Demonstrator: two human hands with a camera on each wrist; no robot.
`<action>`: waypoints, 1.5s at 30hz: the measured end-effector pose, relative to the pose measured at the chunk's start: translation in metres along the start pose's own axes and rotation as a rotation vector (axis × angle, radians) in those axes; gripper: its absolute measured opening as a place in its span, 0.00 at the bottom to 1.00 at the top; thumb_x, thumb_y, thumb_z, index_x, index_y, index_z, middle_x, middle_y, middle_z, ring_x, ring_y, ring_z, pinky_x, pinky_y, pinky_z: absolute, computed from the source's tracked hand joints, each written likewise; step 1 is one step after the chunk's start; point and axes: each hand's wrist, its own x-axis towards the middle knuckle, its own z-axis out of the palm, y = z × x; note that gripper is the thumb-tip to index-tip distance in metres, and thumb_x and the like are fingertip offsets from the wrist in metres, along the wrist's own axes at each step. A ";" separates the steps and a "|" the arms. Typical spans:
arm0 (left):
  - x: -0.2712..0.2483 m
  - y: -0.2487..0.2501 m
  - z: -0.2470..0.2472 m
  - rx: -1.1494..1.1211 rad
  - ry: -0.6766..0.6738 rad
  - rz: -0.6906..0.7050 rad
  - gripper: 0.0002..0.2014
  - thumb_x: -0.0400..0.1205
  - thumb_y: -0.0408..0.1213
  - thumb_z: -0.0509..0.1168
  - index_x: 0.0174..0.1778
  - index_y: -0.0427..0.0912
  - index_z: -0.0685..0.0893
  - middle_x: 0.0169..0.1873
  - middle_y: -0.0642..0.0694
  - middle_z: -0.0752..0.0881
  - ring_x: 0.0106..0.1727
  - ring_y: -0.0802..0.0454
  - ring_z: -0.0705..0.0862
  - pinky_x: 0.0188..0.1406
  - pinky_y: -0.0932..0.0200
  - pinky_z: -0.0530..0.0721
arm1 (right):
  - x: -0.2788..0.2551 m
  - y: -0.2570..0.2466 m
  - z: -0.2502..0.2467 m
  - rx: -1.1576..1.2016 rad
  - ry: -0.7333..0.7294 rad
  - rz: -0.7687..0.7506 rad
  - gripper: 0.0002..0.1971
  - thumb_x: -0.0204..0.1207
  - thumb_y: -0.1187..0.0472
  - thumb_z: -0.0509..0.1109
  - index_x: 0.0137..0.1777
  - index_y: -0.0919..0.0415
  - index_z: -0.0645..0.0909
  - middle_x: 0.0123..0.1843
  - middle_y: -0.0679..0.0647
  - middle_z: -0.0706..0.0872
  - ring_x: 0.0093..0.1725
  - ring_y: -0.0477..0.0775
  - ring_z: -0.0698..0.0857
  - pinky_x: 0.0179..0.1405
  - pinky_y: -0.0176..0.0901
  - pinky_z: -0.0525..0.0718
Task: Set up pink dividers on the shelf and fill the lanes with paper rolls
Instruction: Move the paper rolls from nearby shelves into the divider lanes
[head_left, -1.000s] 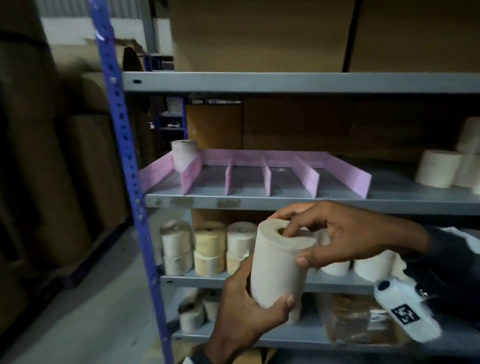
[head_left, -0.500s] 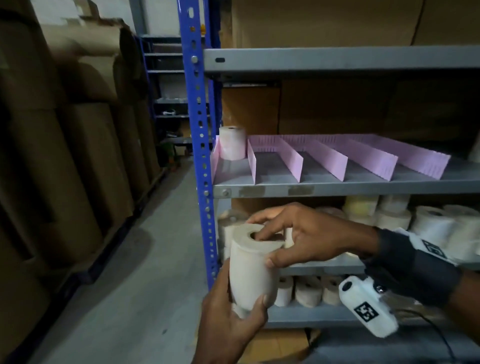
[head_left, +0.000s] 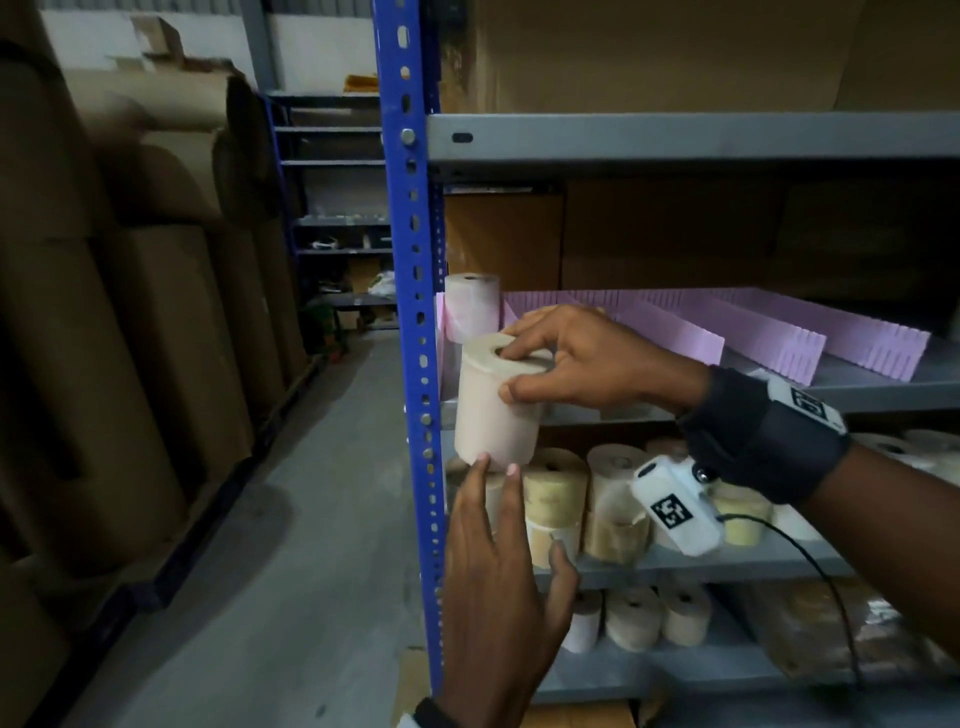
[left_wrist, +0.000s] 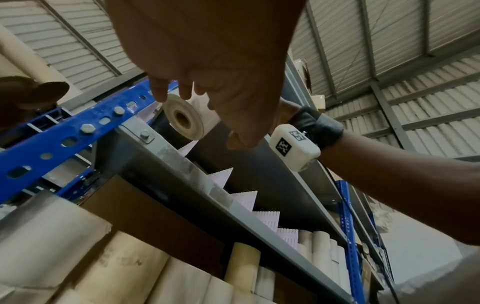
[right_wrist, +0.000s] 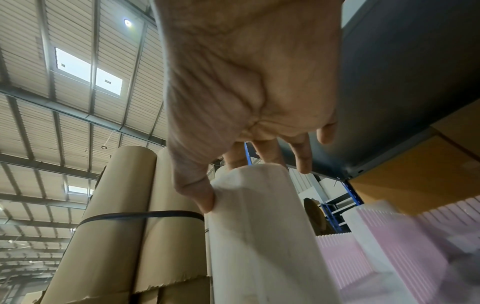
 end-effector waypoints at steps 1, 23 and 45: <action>0.007 -0.002 0.002 0.024 -0.035 -0.001 0.37 0.76 0.44 0.72 0.82 0.32 0.76 0.83 0.31 0.70 0.82 0.31 0.74 0.71 0.34 0.84 | 0.006 0.002 -0.002 0.006 -0.001 0.003 0.19 0.71 0.46 0.77 0.59 0.53 0.90 0.65 0.48 0.87 0.62 0.43 0.82 0.60 0.47 0.83; 0.080 -0.054 0.065 0.327 -0.192 -0.062 0.45 0.71 0.47 0.76 0.84 0.32 0.73 0.87 0.30 0.66 0.85 0.29 0.70 0.79 0.27 0.74 | 0.115 0.052 -0.003 -0.355 -0.271 -0.010 0.19 0.81 0.42 0.64 0.66 0.49 0.84 0.54 0.43 0.83 0.60 0.48 0.73 0.59 0.59 0.73; 0.079 -0.066 0.074 0.365 -0.215 -0.027 0.48 0.66 0.43 0.81 0.83 0.33 0.75 0.84 0.32 0.71 0.85 0.30 0.70 0.75 0.28 0.80 | 0.193 0.082 0.004 -0.568 -0.409 0.124 0.21 0.85 0.50 0.63 0.70 0.65 0.79 0.66 0.60 0.84 0.63 0.61 0.81 0.66 0.56 0.79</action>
